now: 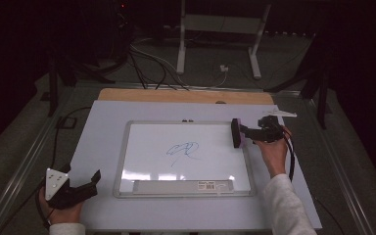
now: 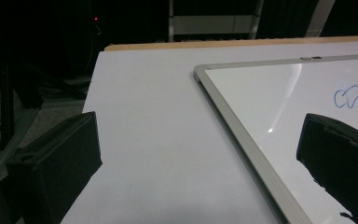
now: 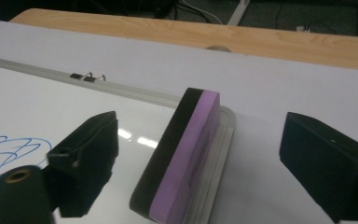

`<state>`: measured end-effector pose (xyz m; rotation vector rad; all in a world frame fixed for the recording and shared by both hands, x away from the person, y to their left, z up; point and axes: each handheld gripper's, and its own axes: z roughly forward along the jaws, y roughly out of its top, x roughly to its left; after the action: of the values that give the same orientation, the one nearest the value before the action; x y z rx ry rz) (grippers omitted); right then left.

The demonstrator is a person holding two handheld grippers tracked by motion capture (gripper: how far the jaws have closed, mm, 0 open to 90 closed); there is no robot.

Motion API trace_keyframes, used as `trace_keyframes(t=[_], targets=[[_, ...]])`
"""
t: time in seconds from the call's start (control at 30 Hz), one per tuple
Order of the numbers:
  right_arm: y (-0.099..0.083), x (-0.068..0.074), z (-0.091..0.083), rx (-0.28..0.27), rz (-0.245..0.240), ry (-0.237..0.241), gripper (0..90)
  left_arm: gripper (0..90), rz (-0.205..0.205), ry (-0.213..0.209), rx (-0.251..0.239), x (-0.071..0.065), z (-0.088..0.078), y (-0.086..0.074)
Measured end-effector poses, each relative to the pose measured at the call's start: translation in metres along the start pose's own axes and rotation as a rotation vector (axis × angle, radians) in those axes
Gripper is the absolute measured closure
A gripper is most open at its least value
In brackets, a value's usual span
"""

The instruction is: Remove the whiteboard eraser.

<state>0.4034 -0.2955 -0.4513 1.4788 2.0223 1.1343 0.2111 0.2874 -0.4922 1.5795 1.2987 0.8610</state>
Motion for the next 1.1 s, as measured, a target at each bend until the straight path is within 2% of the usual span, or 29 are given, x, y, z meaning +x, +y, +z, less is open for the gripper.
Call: trace_keyframes(t=[0.1, 0.23, 0.27, 0.3, 0.4, 0.47, 0.5, 0.53, 0.77, 0.93, 0.97, 1.0, 1.1], targets=[[-0.002, 0.000, 0.004, 0.021, 0.007, -0.014, 20.8, 0.5, 0.000, 0.001, -0.001, 0.000, 0.000, 0.000], [-0.006, 0.002, 0.010, 0.047, 0.021, -0.027, 35.4, 0.5, 0.000, 0.000, 0.000, 0.000, 0.000, 0.000], [-0.008, 0.002, 0.013, 0.070, 0.043, -0.018, 43.2, 0.4, 0.000, -0.001, 0.000, 0.000, 0.000, 0.000], [-0.008, 0.002, 0.013, 0.070, 0.043, -0.018, 43.2, 0.4, 0.001, -0.001, 0.001, 0.000, 0.000, 0.000], [-0.013, 0.002, 0.018, 0.104, 0.063, 0.010, 56.1, 0.5, 0.000, -0.001, 0.000, 0.000, 0.000, 0.000], [-0.014, 0.002, 0.020, 0.113, 0.069, 0.014, 58.5, 0.5, 0.000, -0.002, 0.001, 0.000, 0.000, 0.000], [-0.016, 0.001, 0.021, 0.112, 0.099, 0.036, 63.0, 0.5, 0.001, -0.002, 0.001, 0.000, 0.000, 0.000], [-0.016, 0.000, 0.022, 0.113, 0.111, 0.046, 63.9, 0.5, 0.000, -0.002, 0.001, 0.000, 0.000, 0.000], [-0.016, 0.001, 0.024, 0.122, 0.129, 0.047, 61.2, 0.5, 0.001, -0.003, 0.002, -0.001, 0.000, 0.000], [-0.016, 0.002, 0.026, 0.131, 0.141, 0.059, 54.5, 0.4, 0.000, -0.003, 0.002, -0.001, 0.001, 0.000], [-0.016, 0.003, 0.029, 0.131, 0.145, 0.068, 49.1, 0.5, 0.000, -0.002, 0.002, -0.001, 0.001, 0.000], [-0.016, 0.003, 0.029, 0.131, 0.145, 0.068, 49.1, 0.5, 0.001, -0.002, 0.002, -0.001, 0.001, 0.000], [-0.019, 0.003, 0.035, 0.144, 0.180, 0.108, 42.2, 0.5, -0.001, -0.002, 0.002, 0.000, 0.001, 0.000]])
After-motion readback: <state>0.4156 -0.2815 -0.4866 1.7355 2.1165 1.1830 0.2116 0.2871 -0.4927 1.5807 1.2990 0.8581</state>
